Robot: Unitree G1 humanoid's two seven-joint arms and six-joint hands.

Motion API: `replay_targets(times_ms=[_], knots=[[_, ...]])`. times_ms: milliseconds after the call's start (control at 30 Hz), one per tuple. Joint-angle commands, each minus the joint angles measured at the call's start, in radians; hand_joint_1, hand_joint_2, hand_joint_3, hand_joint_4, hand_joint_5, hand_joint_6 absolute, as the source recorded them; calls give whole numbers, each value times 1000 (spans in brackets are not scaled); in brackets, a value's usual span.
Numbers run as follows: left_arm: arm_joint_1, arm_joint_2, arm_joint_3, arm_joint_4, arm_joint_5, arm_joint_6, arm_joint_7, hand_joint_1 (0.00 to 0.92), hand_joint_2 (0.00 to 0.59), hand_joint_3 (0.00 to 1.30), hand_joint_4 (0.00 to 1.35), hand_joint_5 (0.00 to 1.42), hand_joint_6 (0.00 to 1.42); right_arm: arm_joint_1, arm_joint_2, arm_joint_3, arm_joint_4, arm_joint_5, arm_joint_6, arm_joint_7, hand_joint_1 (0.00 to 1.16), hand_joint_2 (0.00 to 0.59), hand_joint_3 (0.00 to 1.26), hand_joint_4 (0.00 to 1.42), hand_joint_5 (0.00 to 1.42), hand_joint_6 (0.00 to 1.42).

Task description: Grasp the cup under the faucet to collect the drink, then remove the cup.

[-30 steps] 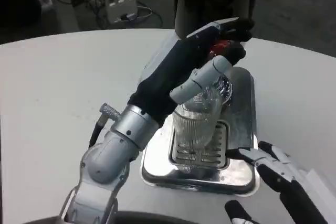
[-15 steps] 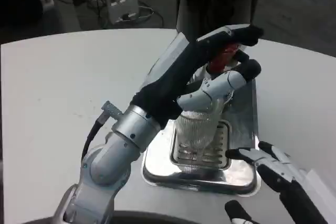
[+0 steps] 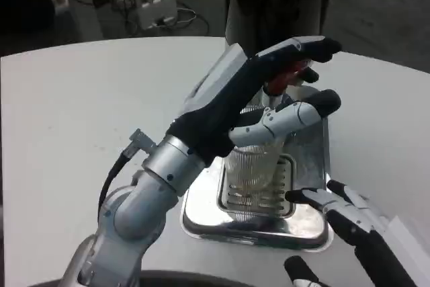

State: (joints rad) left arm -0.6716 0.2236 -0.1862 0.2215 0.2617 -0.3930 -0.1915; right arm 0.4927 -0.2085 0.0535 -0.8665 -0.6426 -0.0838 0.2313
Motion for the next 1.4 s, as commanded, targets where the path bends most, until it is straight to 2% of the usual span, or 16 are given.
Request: replay_targets(times_ms=[33, 400, 567, 600, 700, 767, 900, 967, 1033, 1200, 1400], knots=[[14, 14, -30, -16, 55, -28, 3, 108, 126, 307, 268, 381, 377, 0, 3, 4, 5, 0, 5, -5, 446, 452, 214, 139, 24, 0], [26, 40, -51, -44, 123, -22, 43, 108, 126, 312, 270, 381, 377, -5, 7, 11, 10, -3, 6, -8, 446, 452, 214, 139, 24, 0], [30, 41, -53, -48, 121, -18, 47, 108, 126, 312, 274, 381, 377, -3, 31, 14, 31, 28, 23, -20, 447, 452, 213, 139, 24, 0], [31, 42, -53, -49, 121, -18, 46, 108, 126, 312, 275, 381, 377, -2, 44, 15, 43, 35, 24, -34, 478, 447, 196, 139, 36, 0], [34, 44, -52, -56, 122, -17, 46, 108, 126, 313, 277, 381, 377, -4, 76, 17, 86, 45, 16, -82, 580, 378, 166, 139, 58, 26], [35, 47, -52, -58, 123, -16, 46, 108, 126, 313, 278, 381, 377, -14, 97, 18, 119, 89, 35, -89, 638, 325, 116, 140, 72, 61], [35, 49, -54, -60, 125, -14, 45, 108, 126, 313, 279, 381, 377, -33, 154, 29, 198, 108, 20, -180, 729, 270, 57, 86, 52, 97], [35, 49, -55, -61, 126, -13, 45, 108, 126, 313, 279, 381, 377, -40, 197, 37, 253, 132, -15, -258, 784, 236, 24, 54, 27, 115], [34, 46, -55, -64, 123, -10, 45, 108, 126, 313, 279, 381, 377, -51, 220, 42, 300, 138, -44, -320, 805, 225, 23, 52, 16, 107], [31, 45, -54, -62, 123, -8, 45, 103, 128, 313, 279, 381, 377, -110, 243, 63, 400, 172, -59, -371, 822, 206, 23, 52, 15, 111], [26, 43, -57, -53, 125, -10, 47, 97, 129, 313, 280, 381, 377, -199, 280, 127, 499, 142, -71, -448, 850, 199, 5, 52, 26, 124]])
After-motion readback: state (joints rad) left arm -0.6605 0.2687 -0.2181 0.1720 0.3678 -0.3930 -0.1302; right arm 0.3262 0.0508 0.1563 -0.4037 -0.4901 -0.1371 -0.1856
